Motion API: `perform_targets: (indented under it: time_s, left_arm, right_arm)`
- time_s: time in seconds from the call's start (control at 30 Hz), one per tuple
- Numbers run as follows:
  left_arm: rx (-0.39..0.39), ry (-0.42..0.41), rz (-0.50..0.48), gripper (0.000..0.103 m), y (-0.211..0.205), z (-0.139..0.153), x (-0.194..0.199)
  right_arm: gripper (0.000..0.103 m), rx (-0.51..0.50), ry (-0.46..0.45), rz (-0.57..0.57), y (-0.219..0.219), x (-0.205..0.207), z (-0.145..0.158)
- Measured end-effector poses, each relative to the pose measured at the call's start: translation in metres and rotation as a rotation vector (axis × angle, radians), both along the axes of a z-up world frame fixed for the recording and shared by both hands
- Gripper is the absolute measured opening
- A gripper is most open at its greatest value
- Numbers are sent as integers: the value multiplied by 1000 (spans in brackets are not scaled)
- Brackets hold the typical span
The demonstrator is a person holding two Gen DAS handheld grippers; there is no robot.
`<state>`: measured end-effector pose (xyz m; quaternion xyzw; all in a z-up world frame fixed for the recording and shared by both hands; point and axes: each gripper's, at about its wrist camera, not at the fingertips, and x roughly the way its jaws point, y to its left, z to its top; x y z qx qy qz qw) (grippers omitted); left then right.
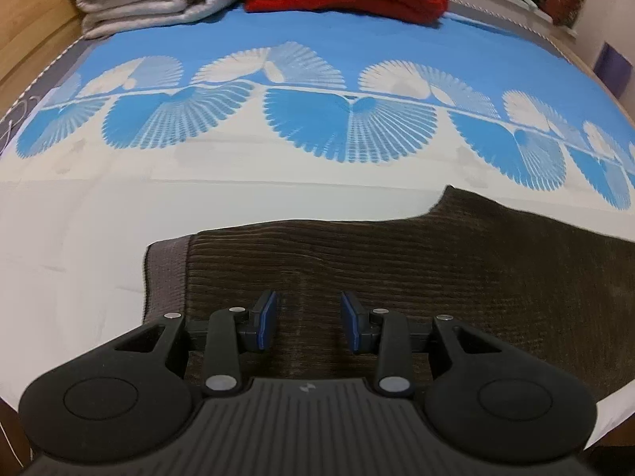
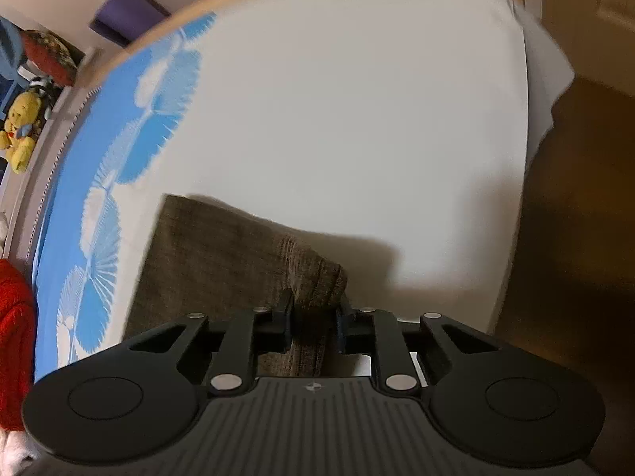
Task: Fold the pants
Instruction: 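Grasp the pant leg edge with the right tool, then fold the pant leg over toward the left tool with the right tool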
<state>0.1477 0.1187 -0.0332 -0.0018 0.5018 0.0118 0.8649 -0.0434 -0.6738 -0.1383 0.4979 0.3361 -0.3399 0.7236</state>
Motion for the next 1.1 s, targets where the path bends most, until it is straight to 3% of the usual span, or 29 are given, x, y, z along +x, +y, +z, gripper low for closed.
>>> perform_targets:
  time_s: [0.07,0.17,0.2,0.3,0.4,0.47,0.53,0.67,0.7,0.73,0.77,0.87,0.93,1.0,1.1]
  left_arm:
    - [-11,-9,9,39,6,3,-3]
    - [-22,-30,10,39,15,9,-9]
    - [-26,-36,12,39,18,10,-11]
    - [-27,-39,32,39,31,11,-17]
    - [-18,-25,32,39,41,9,-22]
    - [-2,-12,25,39,47,5,-26]
    - [12,8,23,39,53,1,-29]
    - [1,43,38,39,68,-5,-34]
    - [-1,51,40,39,71,-7,-35]
    - [1,54,36,39,73,-7,-36]
    - [5,51,28,39,75,-8,-37]
    - [22,35,6,39,77,-7,-39]
    - [23,31,10,39,79,-6,-38]
    - [18,30,13,39,79,-5,-35]
    - [31,35,-4,39,71,-6,-31]
  right_arm:
    - [19,-119,-12,45,20,11,28]
    - [18,-477,-34,260,90,41,87]
    - [18,-633,-62,359,131,50,107]
    - [18,-948,-191,600,248,59,137]
    - [19,-1124,-335,825,371,52,135]
    - [19,-1140,-392,987,447,50,117]
    - [20,-1138,-374,1171,510,55,85]
    - [31,-962,-100,1685,600,57,-14]
    - [32,-1130,-136,1667,611,42,-19]
    - [32,-1268,-104,1716,624,30,-21]
    - [32,-1305,-105,1750,629,25,-16]
    - [34,-1104,-295,1792,612,17,20]
    - [41,-1090,-345,1732,596,17,35]
    - [44,-1083,-325,1671,582,23,38]
    - [44,-963,-246,1591,562,45,29]
